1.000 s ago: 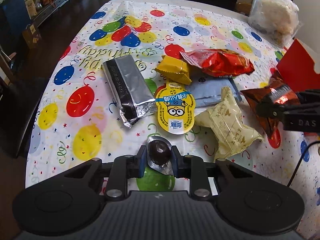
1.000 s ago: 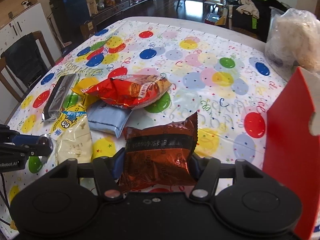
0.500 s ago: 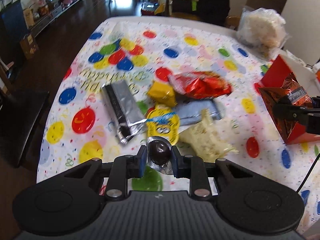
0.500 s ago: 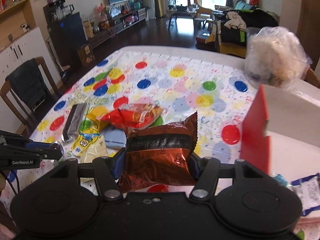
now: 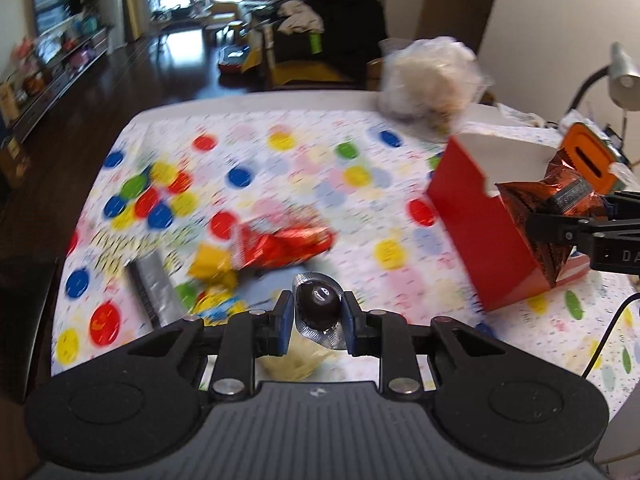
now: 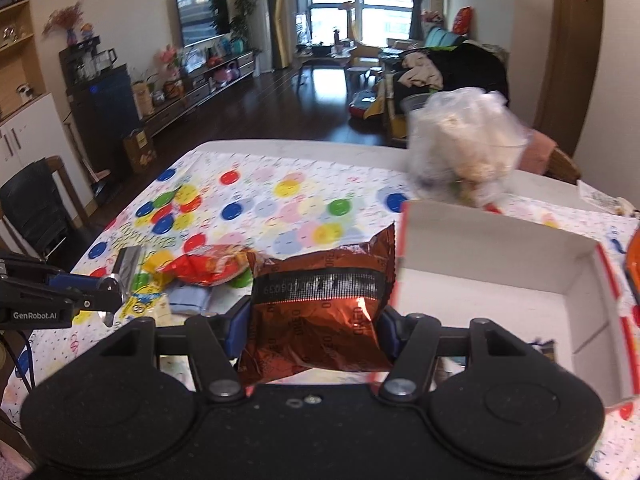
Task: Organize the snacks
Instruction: 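Carry the foil chocolate with the left tool while the right tool carries the cake packet into the box, then open both tools over the box to drop the chocolate and cake packet, then move both open tools back over the snack pile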
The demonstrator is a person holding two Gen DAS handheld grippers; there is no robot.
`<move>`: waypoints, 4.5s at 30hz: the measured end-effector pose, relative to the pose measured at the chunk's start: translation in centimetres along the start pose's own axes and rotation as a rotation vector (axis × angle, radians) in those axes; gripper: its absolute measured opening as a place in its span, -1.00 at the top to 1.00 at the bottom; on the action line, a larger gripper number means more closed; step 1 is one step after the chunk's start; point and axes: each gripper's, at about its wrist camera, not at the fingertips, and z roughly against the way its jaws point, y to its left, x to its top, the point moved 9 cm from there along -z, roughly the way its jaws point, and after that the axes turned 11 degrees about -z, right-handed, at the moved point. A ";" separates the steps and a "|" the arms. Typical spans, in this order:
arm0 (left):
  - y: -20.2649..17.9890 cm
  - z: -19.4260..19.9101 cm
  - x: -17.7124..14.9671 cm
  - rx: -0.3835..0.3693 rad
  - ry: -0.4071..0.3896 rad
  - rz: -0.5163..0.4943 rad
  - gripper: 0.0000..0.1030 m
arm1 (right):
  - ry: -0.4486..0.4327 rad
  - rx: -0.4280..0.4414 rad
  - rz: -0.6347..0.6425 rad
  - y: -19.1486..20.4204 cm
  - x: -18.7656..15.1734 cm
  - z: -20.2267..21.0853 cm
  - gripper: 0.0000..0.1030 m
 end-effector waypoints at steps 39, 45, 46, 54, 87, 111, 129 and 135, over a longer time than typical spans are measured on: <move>-23.1 -14.1 12.3 -0.143 0.236 -0.217 0.52 | 0.159 -0.118 -0.083 -23.1 0.3 -4.4 -0.19; -23.9 -16.5 13.2 -0.094 0.280 -0.255 0.52 | 0.217 -0.114 -0.043 -23.1 0.6 -7.0 -0.19; -24.0 -16.9 13.2 -0.094 0.293 -0.256 0.52 | 0.225 -0.114 -0.036 -23.1 0.6 -7.4 -0.19; -24.4 -19.7 12.9 -0.107 0.412 -0.248 0.52 | 0.298 -0.114 0.001 -22.9 0.5 -9.1 -0.21; -21.7 -13.0 13.3 -0.126 0.256 -0.168 0.50 | 0.141 -0.055 -0.048 -20.2 2.4 -1.9 -0.54; -13.0 -1.4 9.9 -0.090 -0.007 -0.068 -0.27 | -0.042 0.098 -0.075 -8.2 3.2 4.6 -0.84; 0.0 2.3 3.7 0.004 -0.042 0.044 -0.38 | 0.016 0.156 -0.073 2.1 -0.2 1.9 -1.00; 4.7 2.3 2.1 0.051 -0.039 0.087 -0.53 | 0.062 0.169 -0.034 5.7 -1.7 0.1 -1.00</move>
